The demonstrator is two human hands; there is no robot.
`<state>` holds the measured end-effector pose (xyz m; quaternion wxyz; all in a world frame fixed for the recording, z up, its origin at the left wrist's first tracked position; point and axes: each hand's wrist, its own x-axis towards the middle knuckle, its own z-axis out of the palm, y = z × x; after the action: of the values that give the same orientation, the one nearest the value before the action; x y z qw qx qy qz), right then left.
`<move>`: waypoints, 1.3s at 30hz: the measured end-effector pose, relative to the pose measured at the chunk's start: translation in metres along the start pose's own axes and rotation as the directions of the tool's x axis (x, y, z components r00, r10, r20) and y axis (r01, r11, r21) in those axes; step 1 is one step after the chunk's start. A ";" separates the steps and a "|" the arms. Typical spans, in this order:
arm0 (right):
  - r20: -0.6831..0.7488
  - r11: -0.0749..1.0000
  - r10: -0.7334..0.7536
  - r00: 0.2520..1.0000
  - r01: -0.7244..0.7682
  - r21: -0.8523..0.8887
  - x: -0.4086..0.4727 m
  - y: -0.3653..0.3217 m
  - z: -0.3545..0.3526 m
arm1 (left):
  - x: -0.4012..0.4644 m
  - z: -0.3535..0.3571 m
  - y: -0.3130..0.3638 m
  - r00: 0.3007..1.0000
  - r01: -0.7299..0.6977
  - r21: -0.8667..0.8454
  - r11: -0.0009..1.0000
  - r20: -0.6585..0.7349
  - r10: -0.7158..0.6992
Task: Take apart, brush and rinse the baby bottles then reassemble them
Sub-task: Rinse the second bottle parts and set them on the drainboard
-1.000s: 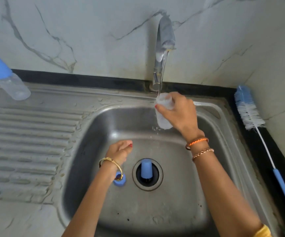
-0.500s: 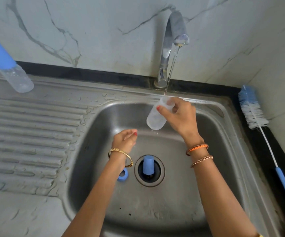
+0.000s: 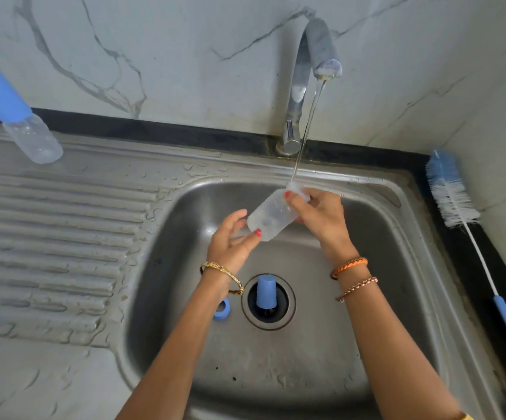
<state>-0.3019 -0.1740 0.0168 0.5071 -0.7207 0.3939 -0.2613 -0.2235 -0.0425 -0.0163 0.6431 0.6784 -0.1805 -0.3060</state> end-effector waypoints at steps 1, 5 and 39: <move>0.034 0.983 0.077 0.996 -0.081 0.162 -0.003 0.003 0.002 | -0.002 0.003 0.000 0.998 -0.060 0.007 0.998 0.028 0.060; 0.283 0.692 0.407 0.869 -0.495 0.525 -0.011 0.009 0.015 | -0.004 0.010 -0.004 0.931 -0.360 0.236 0.903 0.031 0.363; 0.404 0.930 -0.271 0.874 0.346 -0.125 -0.055 0.011 -0.018 | -0.022 0.001 0.009 0.923 -0.301 0.079 0.950 0.275 0.270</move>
<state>-0.3493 -0.1395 0.0139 0.4527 -0.8571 0.1910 -0.1551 -0.2389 -0.0306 -0.0033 0.6096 0.6360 -0.3785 -0.2840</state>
